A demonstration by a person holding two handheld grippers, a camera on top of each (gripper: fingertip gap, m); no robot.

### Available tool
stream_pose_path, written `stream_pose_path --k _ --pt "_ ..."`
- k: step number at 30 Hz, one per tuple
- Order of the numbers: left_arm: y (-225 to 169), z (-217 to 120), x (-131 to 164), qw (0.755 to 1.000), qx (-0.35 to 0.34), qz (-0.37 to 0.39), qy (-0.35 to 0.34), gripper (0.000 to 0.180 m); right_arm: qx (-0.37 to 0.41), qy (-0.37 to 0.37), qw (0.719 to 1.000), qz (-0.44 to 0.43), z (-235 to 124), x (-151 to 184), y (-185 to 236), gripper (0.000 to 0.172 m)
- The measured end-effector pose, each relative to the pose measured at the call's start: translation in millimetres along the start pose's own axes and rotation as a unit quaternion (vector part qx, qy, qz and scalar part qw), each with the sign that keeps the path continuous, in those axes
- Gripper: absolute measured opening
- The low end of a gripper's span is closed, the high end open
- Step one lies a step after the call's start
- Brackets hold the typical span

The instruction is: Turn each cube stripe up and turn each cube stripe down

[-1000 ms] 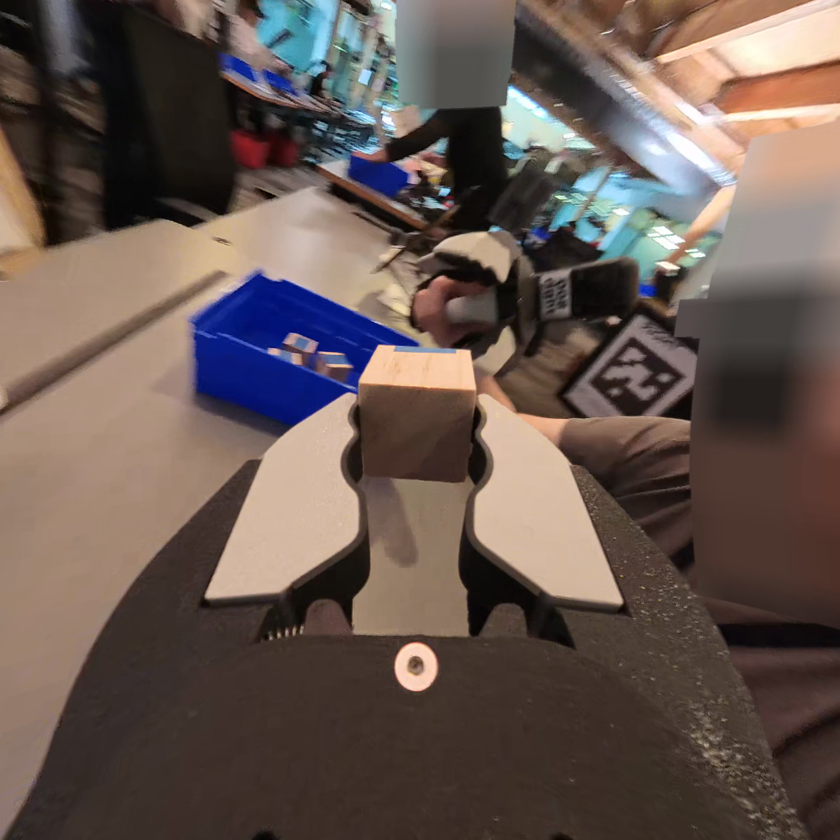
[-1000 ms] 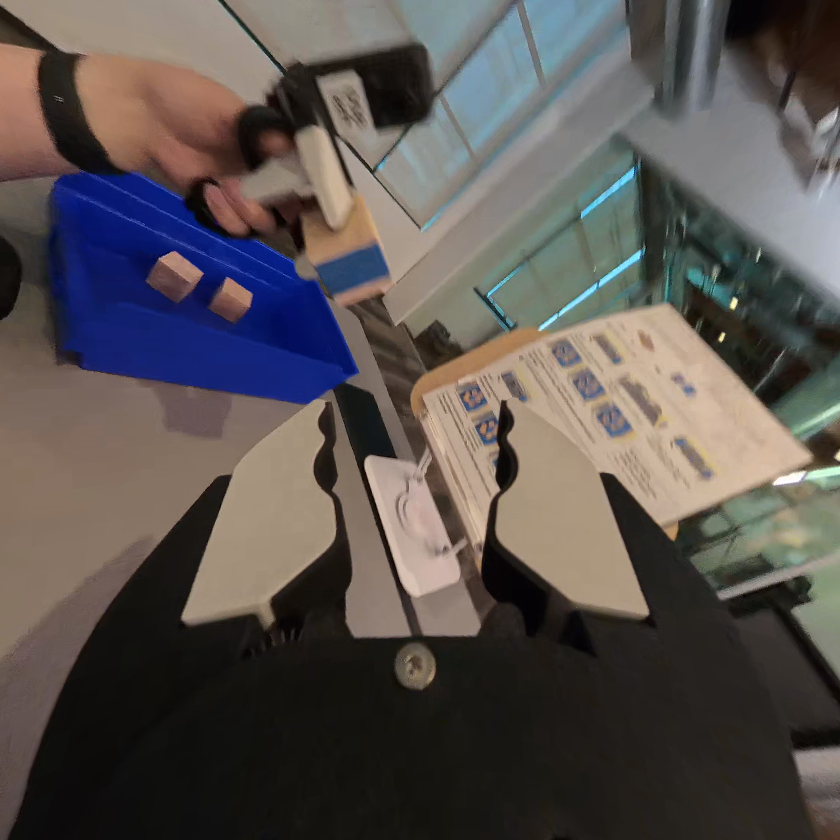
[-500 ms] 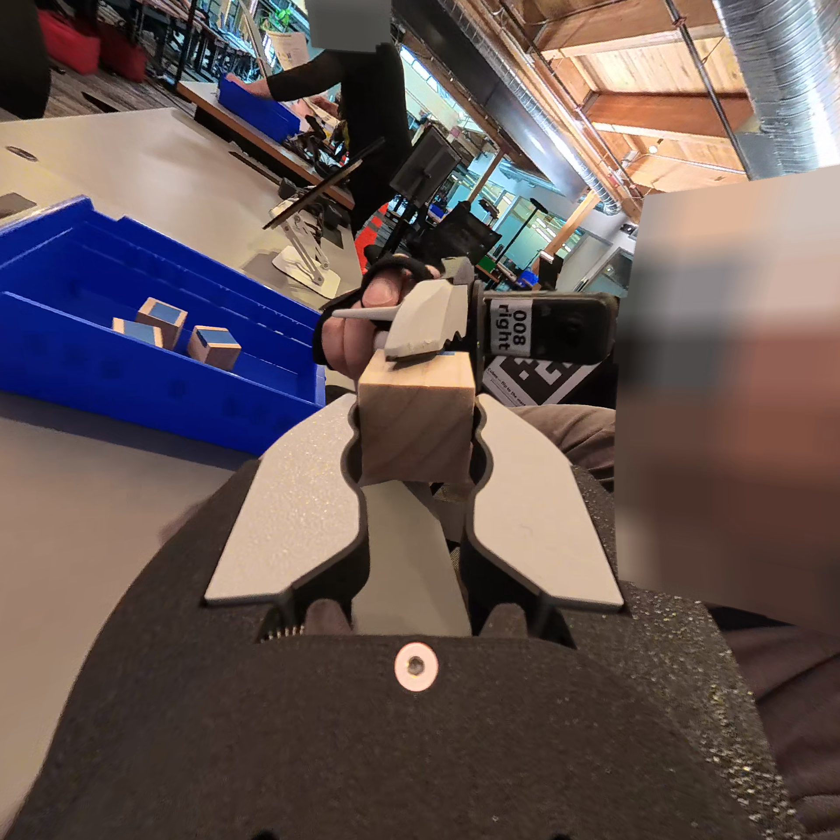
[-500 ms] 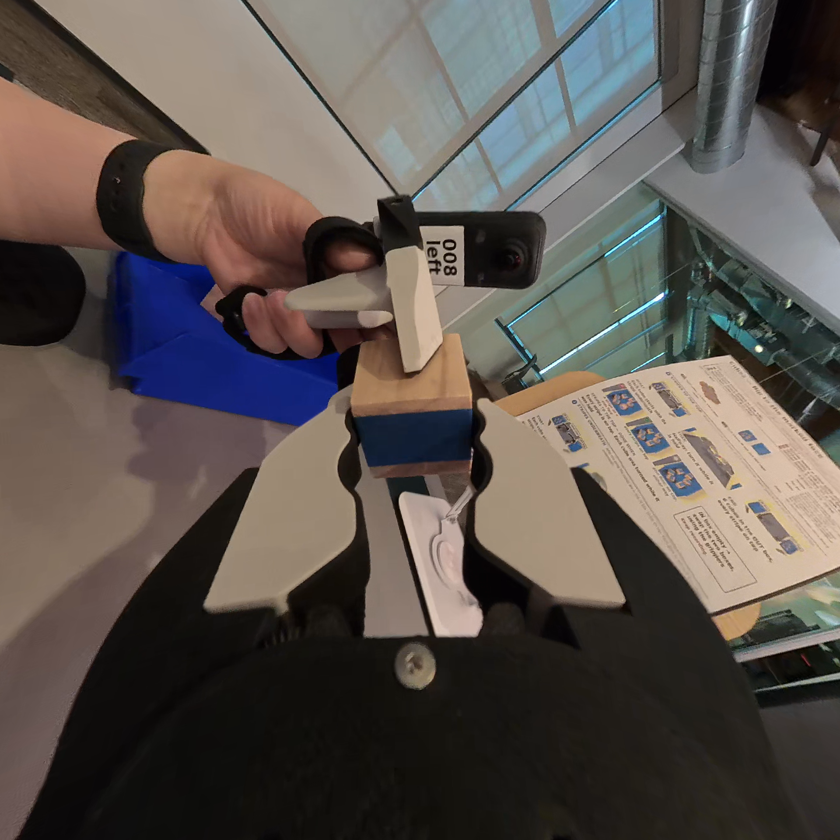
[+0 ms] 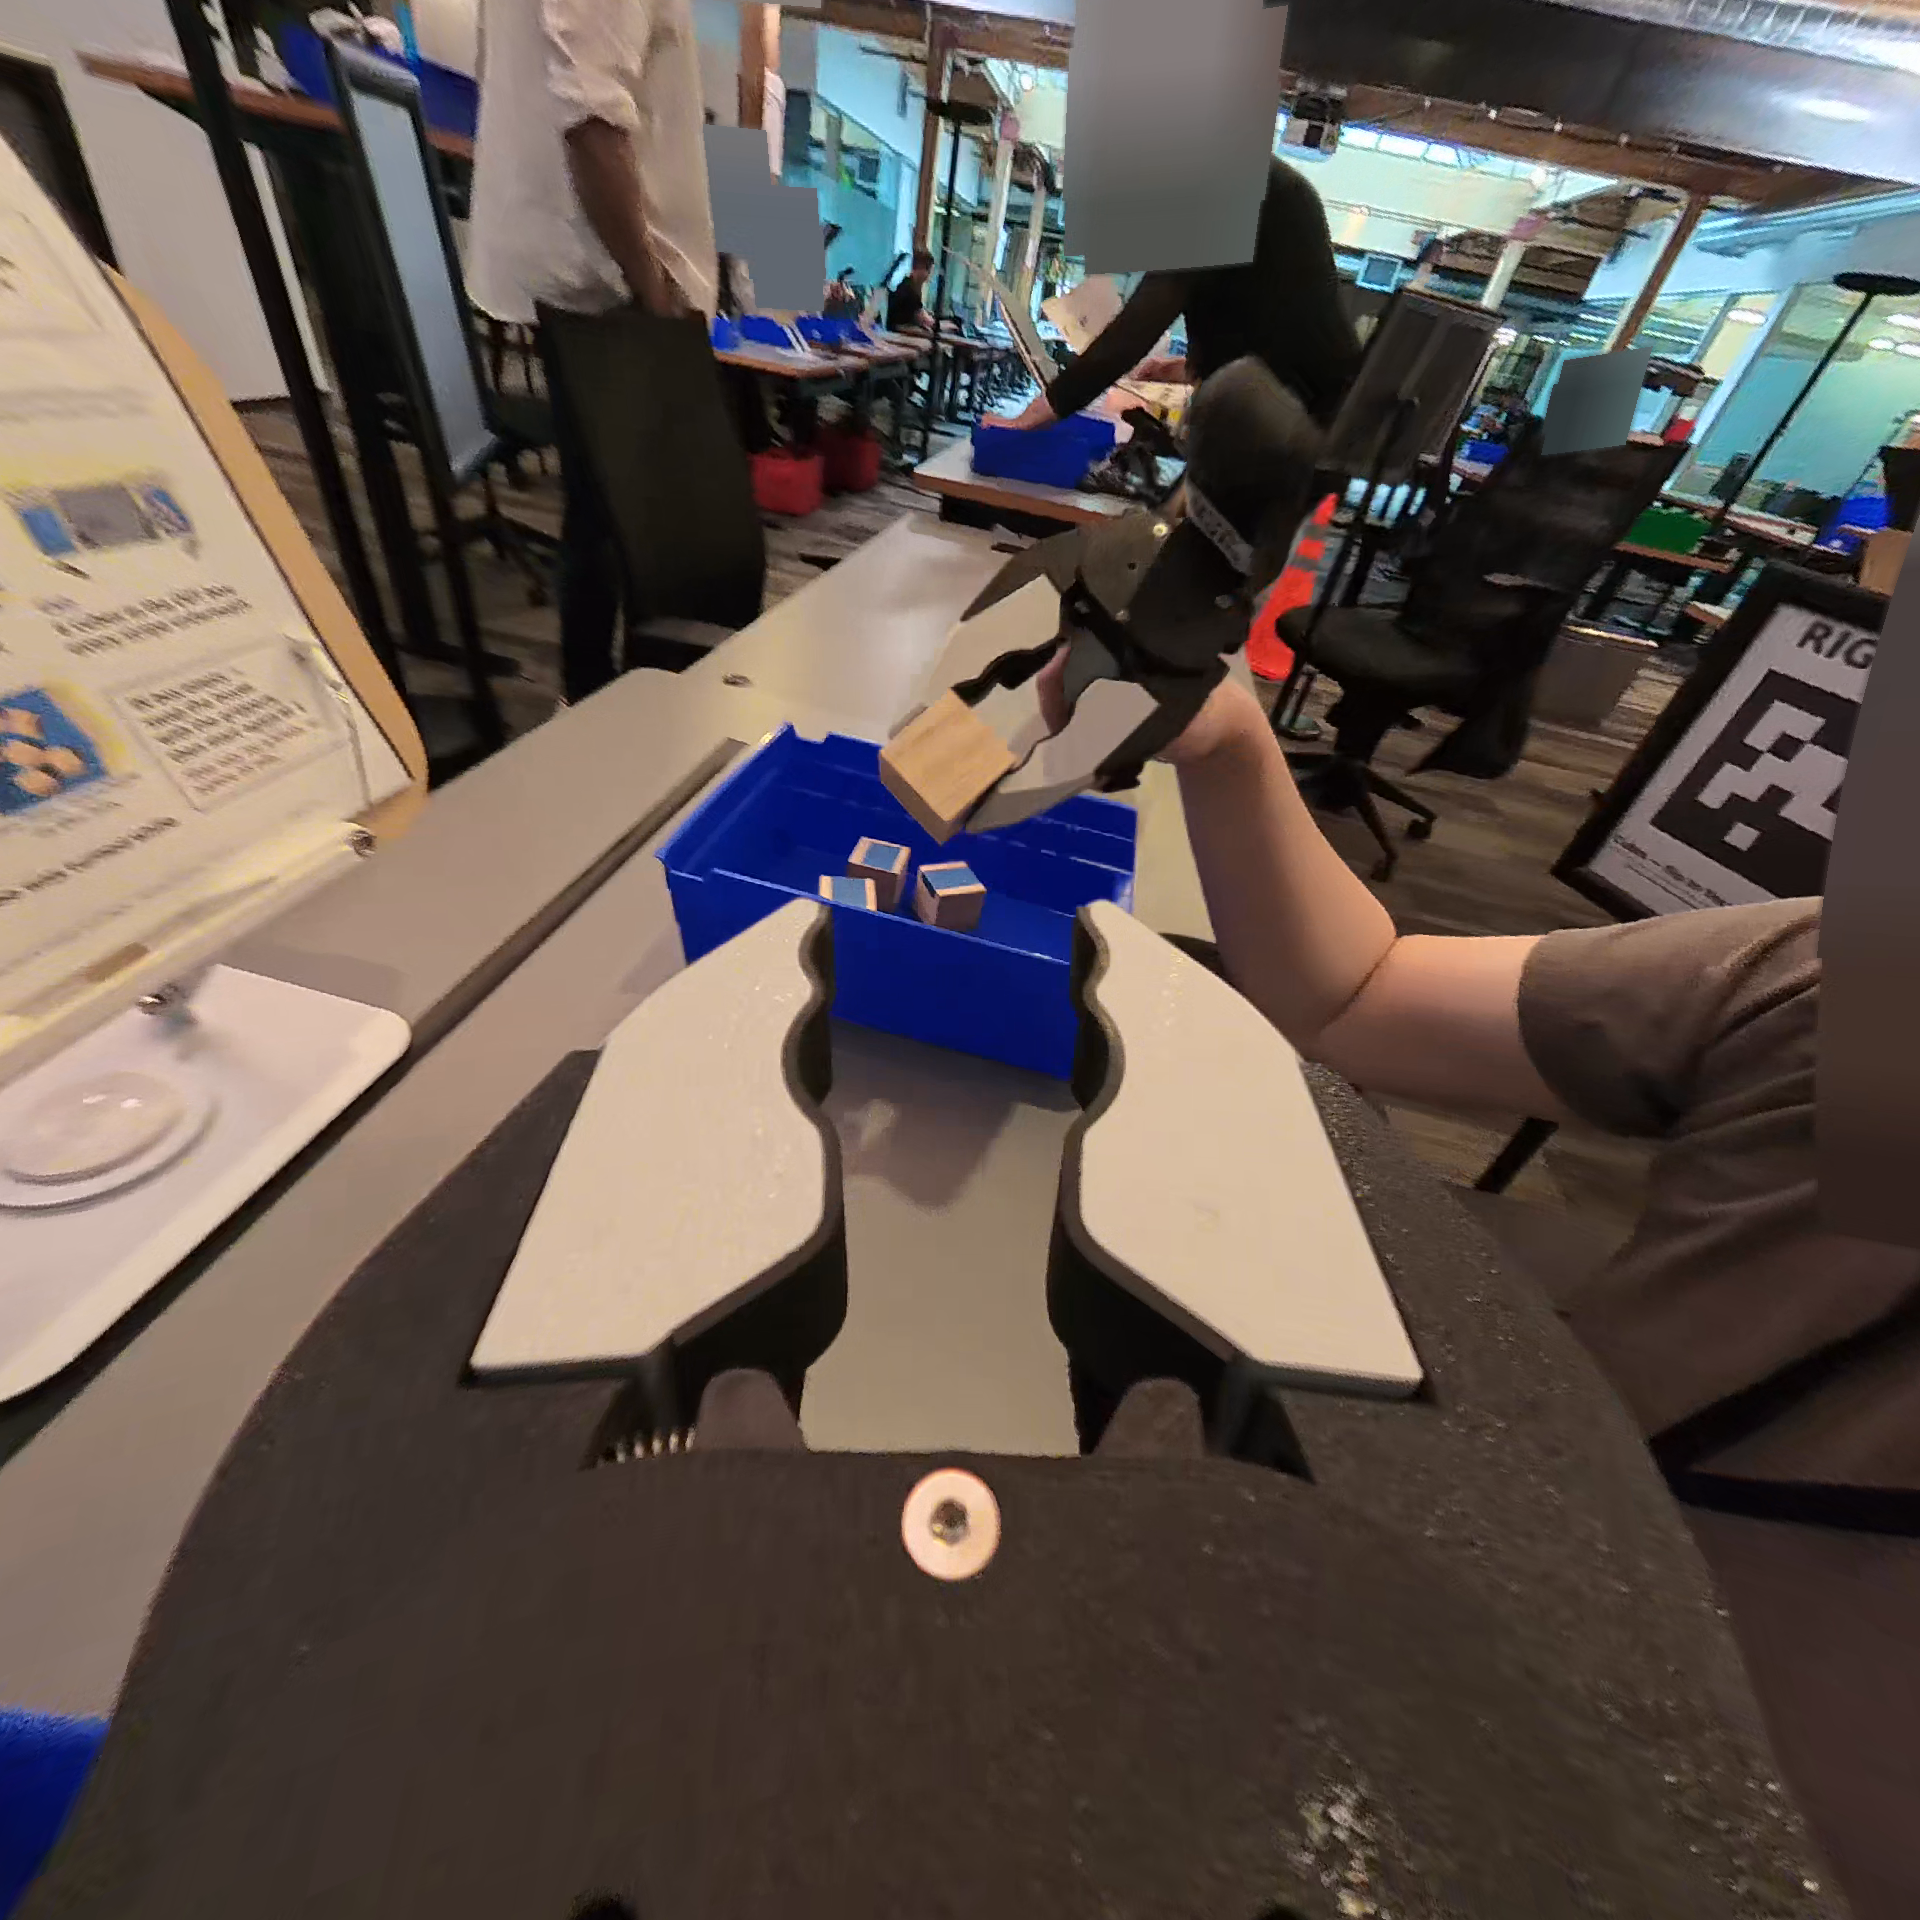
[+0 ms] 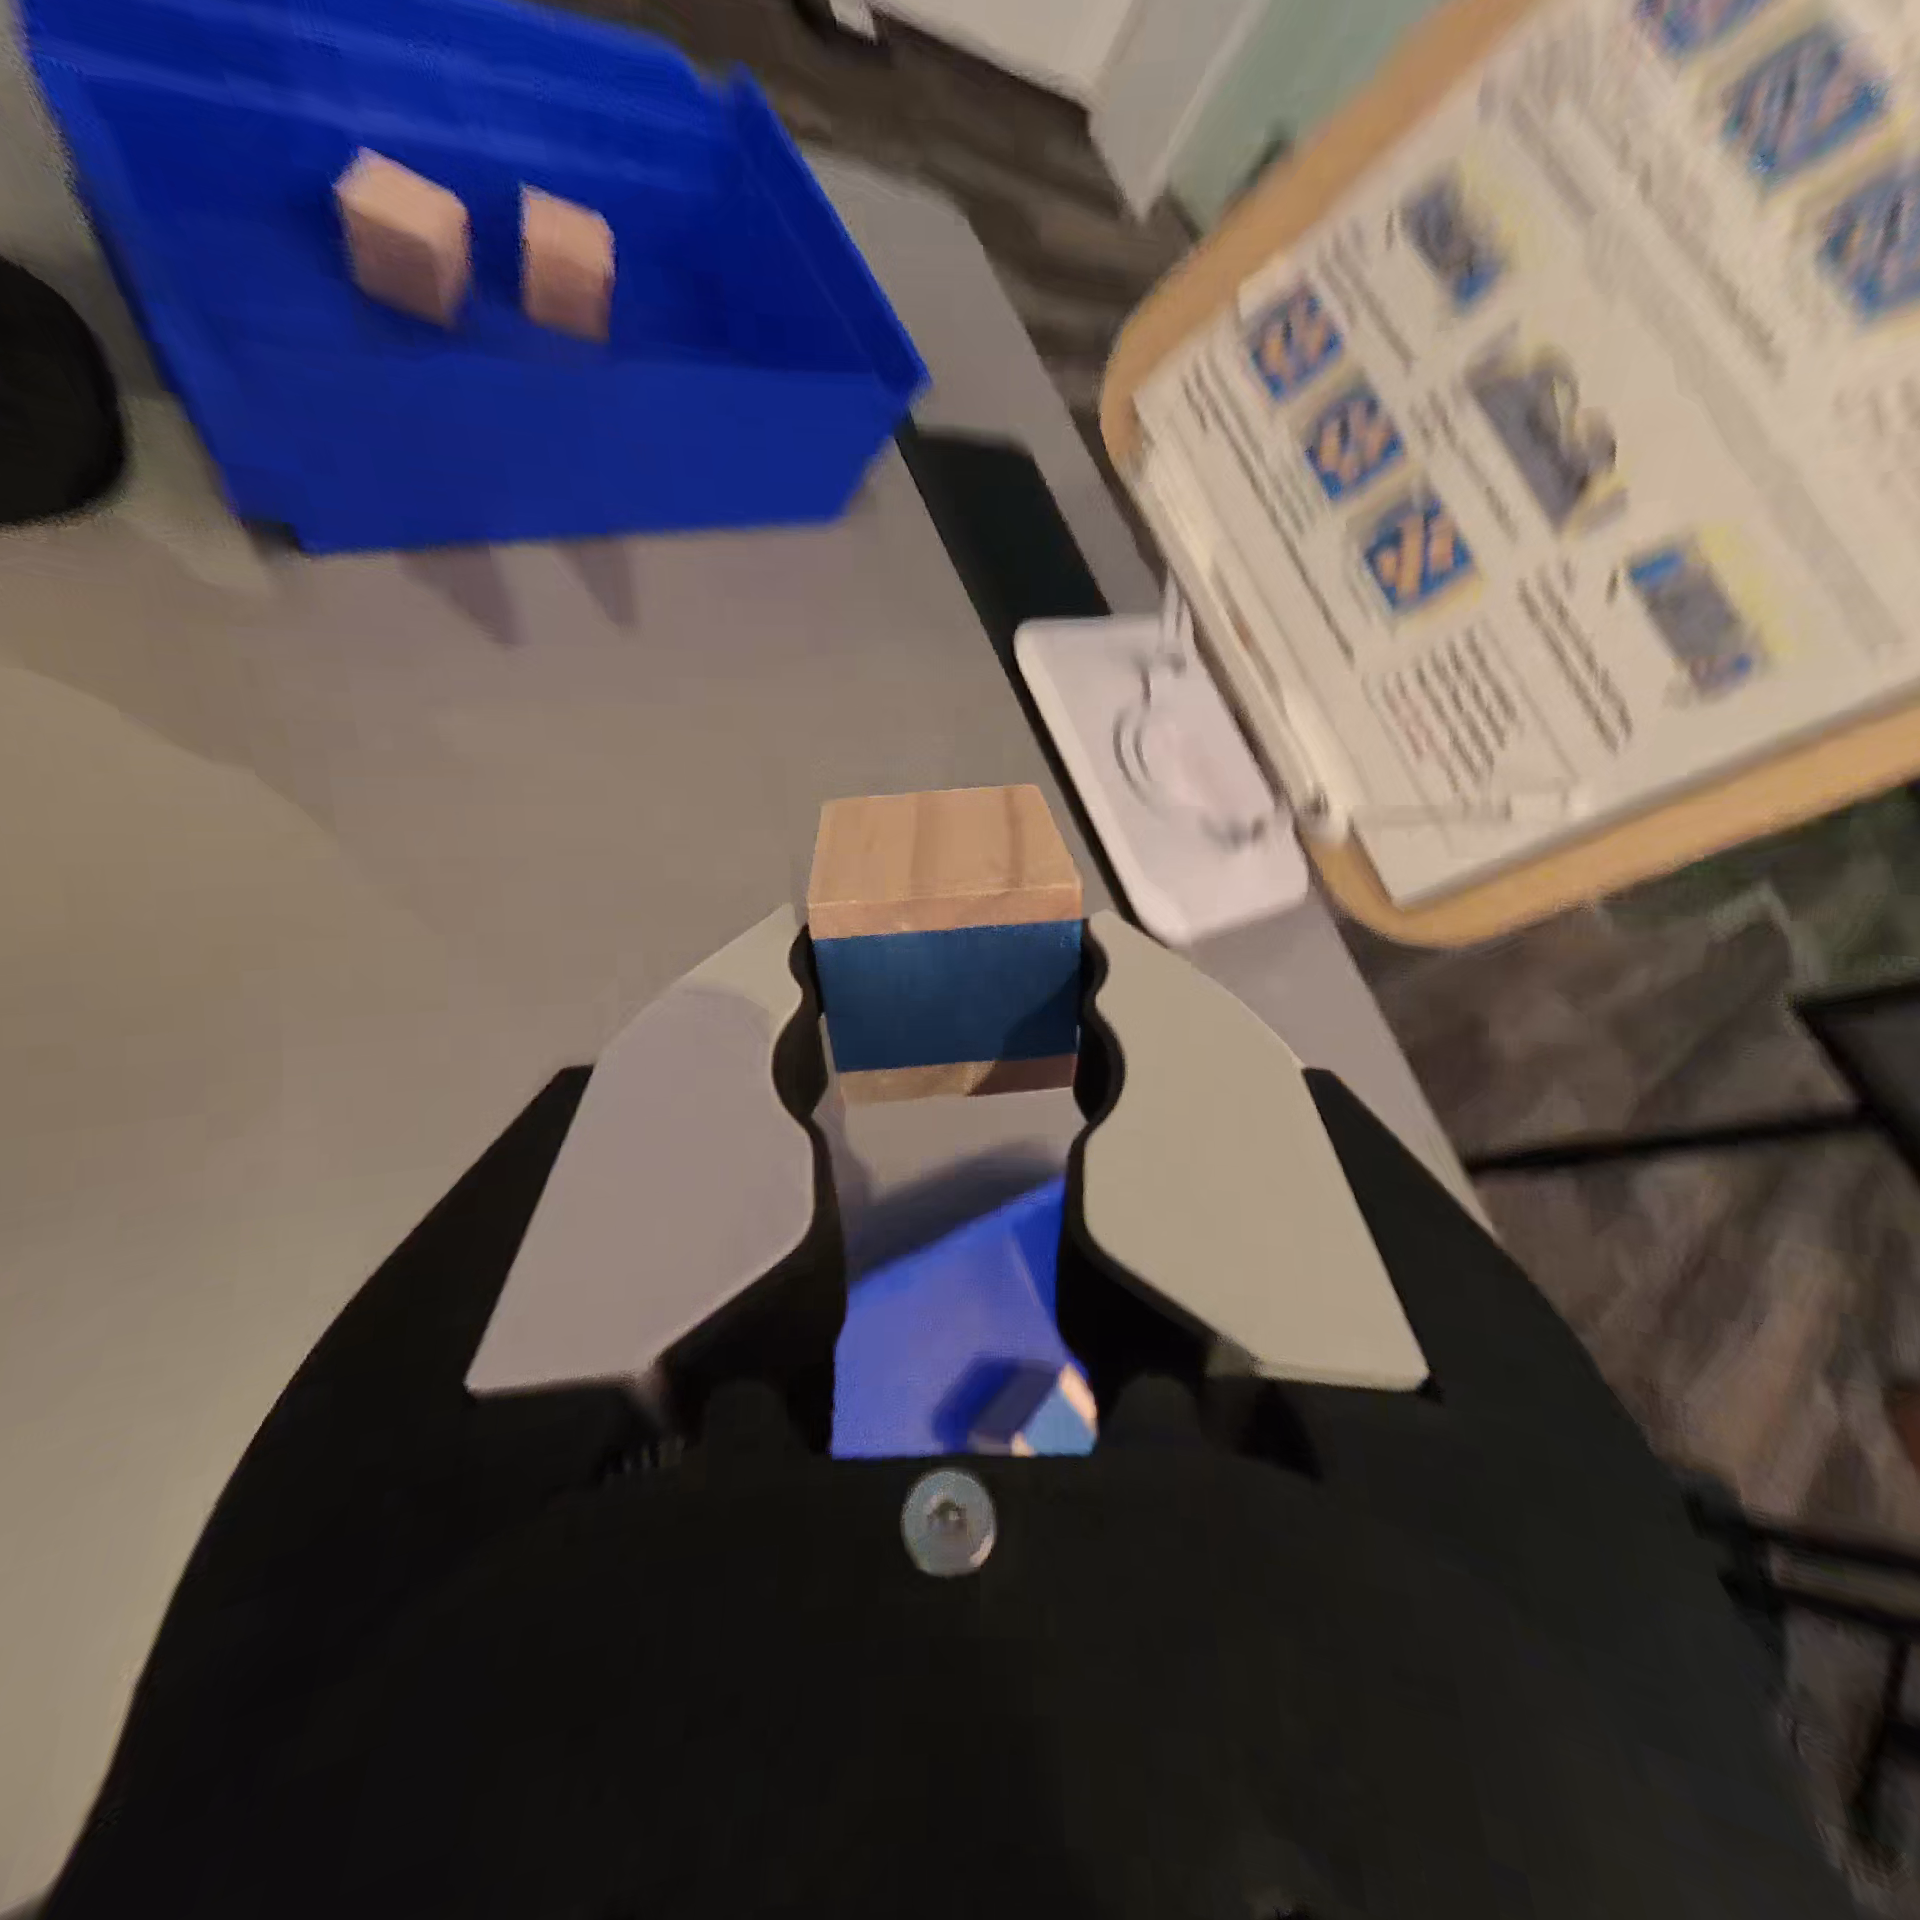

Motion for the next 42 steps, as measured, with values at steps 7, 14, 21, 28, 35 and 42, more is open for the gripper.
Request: stream_pose_path --k 7,14,21,28,35,42 --pt "7.7 -26.8 -6.2 0.997 -0.06 0.043 0.004 0.037 0.018 0.164 0.975 0.147 -26.6 91.4 -33.9 0.046" --pt "21.3 -54.0 -6.2 0.979 -0.172 0.107 0.028 0.034 -0.043 0.266 0.93 0.249 -27.3 156.6 -29.8 0.047" --pt "48.3 -85.0 15.2 0.928 -0.3 0.165 0.144 0.034 -0.133 0.345 0.891 0.263 -5.7 186.5 -7.9 0.047" --pt "88.9 -123.3 63.9 0.865 -0.361 0.154 0.312 0.028 -0.145 0.415 0.855 0.275 27.5 223.3 -9.5 0.047" --pt "134.8 -169.1 137.9 0.755 -0.401 0.105 0.508 0.043 -0.129 0.438 0.847 0.271 35.8 232.1 -13.1 0.049" --pt "179.8 -155.1 169.8 0.749 -0.416 0.01 0.516 0.047 -0.072 0.403 0.877 0.251 18.2 209.7 -25.9 0.06"
Point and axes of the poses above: each gripper's, where its closed fingertips meet, z out along the fingers, x out of its underside, y = z × x across the jaws, the point moved 4 cm from there along -z, back along the fingers, and after that the axes turned 9 degrees about -x, right-handed, at the moved point
